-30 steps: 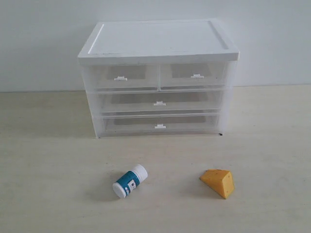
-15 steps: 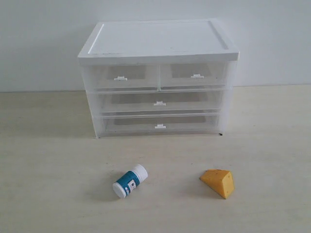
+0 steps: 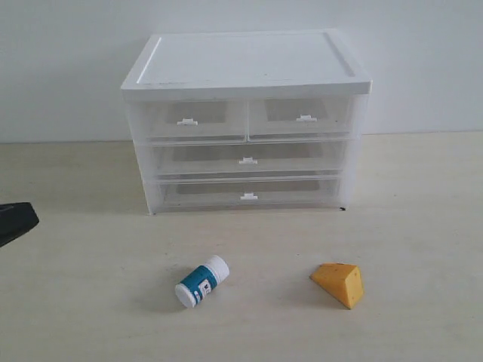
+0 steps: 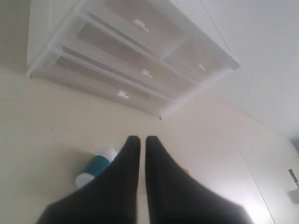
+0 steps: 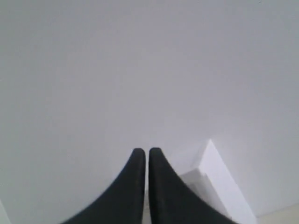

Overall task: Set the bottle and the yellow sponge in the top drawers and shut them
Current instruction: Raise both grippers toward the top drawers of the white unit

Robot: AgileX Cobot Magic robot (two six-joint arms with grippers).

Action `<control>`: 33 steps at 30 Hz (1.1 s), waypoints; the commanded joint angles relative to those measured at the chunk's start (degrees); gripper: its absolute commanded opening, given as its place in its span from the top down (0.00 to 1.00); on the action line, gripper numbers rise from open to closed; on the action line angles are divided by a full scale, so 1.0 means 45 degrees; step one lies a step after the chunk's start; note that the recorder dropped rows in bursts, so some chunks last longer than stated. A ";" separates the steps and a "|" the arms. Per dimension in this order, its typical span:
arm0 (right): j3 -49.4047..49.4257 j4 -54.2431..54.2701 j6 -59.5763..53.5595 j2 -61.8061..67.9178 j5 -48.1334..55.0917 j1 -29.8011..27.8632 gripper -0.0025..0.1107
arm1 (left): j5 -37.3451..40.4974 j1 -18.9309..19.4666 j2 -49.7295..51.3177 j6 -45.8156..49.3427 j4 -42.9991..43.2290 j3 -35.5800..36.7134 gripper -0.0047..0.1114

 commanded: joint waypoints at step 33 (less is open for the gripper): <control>-0.6300 -0.7859 1.0605 1.9507 -0.8941 -0.0006 0.98 | 0.2492 -0.1510 1.3467 0.0723 -0.0114 -1.1422 0.93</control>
